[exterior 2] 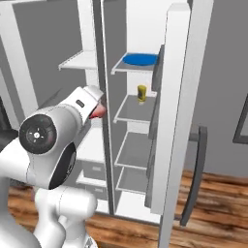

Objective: Retrieve the steak from the fridge and place it on the saucepan with marinade on the stove.

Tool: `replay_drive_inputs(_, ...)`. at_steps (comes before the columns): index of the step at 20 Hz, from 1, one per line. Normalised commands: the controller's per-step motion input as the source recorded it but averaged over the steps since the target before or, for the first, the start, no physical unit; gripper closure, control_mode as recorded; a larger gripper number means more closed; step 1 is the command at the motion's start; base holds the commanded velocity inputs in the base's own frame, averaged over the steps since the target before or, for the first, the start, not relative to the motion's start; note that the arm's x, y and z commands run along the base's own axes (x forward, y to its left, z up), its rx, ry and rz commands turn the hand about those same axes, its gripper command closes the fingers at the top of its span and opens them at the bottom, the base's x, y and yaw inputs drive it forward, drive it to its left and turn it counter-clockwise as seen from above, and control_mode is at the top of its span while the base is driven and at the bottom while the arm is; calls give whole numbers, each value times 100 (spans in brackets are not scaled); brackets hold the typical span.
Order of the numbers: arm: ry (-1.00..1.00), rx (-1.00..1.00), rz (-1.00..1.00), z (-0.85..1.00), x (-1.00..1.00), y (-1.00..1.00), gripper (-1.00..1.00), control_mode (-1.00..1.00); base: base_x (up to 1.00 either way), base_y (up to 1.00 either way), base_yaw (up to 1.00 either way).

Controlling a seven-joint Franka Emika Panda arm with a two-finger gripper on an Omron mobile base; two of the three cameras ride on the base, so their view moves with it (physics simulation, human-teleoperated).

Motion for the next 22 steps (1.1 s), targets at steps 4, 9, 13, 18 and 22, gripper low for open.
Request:
replay_drive_inputs(4, 0, 0, 0, 0, 0, 0, 100, 100, -94, 0, 0)
replay_drive_inputs(9, 0, 0, 0, 0, 0, 0, 100, 100, -84, 14, 0)
replay_drive_inputs(13, 0, 0, 0, 0, 0, 0, 100, 100, -66, 69, 0)
replay_drive_inputs(18, 0, 0, 0, 0, 0, 0, 100, 100, -92, 74, 0)
replay_drive_inputs(22, 0, 0, 0, 0, 0, 0, 100, 100, -71, 81, 0)
